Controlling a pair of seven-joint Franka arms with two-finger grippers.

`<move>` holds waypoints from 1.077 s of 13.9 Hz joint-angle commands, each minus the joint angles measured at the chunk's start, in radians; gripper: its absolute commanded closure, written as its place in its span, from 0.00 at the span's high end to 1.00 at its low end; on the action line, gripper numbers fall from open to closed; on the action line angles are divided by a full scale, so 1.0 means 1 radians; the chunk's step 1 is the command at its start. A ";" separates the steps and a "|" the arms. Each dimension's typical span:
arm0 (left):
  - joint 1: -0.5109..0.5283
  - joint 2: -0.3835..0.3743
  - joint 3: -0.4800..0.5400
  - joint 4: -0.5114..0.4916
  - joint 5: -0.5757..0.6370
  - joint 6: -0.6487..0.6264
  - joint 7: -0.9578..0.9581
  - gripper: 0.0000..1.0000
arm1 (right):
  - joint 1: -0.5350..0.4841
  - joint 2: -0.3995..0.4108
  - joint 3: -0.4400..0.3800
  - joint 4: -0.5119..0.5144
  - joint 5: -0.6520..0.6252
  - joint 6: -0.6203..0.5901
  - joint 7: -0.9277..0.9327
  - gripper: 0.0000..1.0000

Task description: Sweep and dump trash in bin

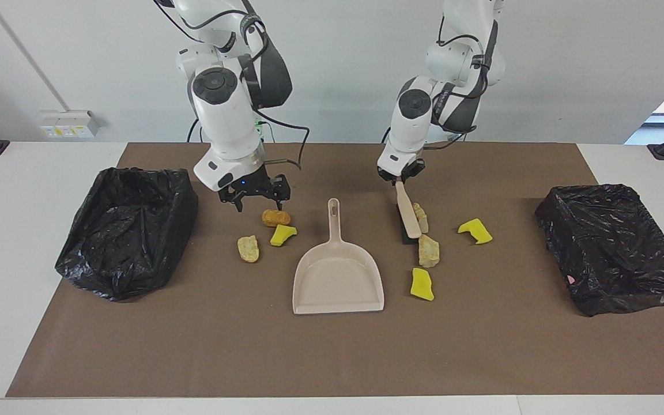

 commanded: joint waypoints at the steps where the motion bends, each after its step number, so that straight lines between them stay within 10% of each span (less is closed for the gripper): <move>1: 0.091 0.037 -0.011 0.070 0.034 -0.017 0.039 0.00 | 0.029 0.032 -0.003 0.009 0.028 0.036 0.037 1.00; 15: 0.367 -0.021 -0.008 0.174 0.058 -0.192 0.121 0.00 | 0.236 0.196 -0.003 -0.024 0.046 0.243 0.215 1.00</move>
